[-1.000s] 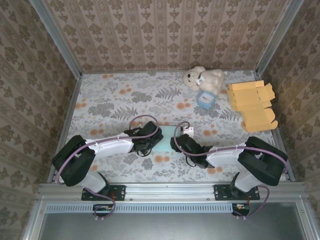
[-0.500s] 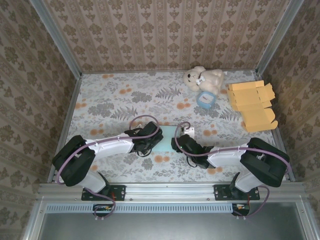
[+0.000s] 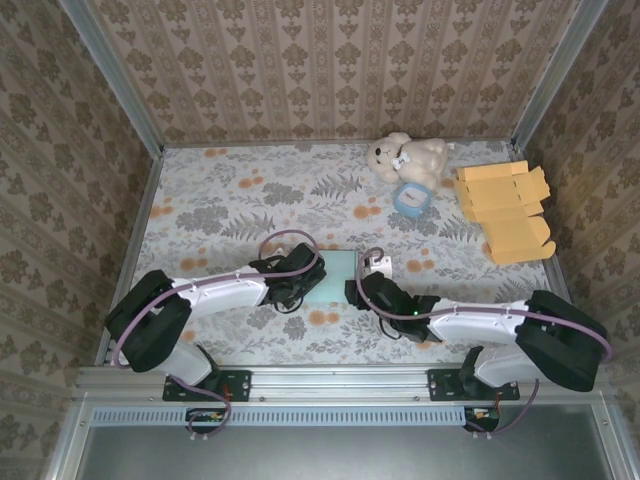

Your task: Fold the paper box

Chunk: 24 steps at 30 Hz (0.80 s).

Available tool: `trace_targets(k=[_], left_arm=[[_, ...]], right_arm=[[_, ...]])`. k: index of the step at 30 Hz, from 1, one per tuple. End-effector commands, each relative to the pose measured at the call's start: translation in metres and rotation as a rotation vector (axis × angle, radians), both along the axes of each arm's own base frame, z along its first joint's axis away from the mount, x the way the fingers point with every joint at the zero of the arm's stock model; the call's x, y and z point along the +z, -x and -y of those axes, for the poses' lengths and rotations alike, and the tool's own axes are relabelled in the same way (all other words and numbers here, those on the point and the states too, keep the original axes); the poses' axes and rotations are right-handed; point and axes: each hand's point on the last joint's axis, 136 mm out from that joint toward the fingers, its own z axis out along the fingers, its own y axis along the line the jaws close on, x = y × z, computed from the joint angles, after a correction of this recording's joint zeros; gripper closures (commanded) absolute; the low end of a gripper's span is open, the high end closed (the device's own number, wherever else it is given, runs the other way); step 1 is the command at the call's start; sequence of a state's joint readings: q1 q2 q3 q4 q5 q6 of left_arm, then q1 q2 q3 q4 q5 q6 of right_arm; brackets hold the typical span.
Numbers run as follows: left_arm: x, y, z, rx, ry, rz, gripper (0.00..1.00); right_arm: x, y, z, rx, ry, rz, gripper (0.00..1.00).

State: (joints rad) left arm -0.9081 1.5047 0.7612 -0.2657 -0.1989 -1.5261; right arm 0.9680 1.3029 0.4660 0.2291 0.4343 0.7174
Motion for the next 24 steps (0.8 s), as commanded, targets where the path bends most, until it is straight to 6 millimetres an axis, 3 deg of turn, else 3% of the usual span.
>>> trace_targets(k=[1,15,24], left_arm=[[-0.025,0.012,-0.028,0.025,-0.137,-0.080,0.19],[-0.027,0.012,-0.026,0.017,-0.150,-0.093,0.19],[-0.028,0.013,-0.027,0.012,-0.156,-0.097,0.19]], right_arm=[[-0.008,0.012,0.011,0.010,0.042,-0.017,0.47],[-0.021,0.024,-0.002,0.070,-0.010,-0.064,0.48],[-0.023,0.025,-0.024,0.135,-0.061,-0.088,0.50]])
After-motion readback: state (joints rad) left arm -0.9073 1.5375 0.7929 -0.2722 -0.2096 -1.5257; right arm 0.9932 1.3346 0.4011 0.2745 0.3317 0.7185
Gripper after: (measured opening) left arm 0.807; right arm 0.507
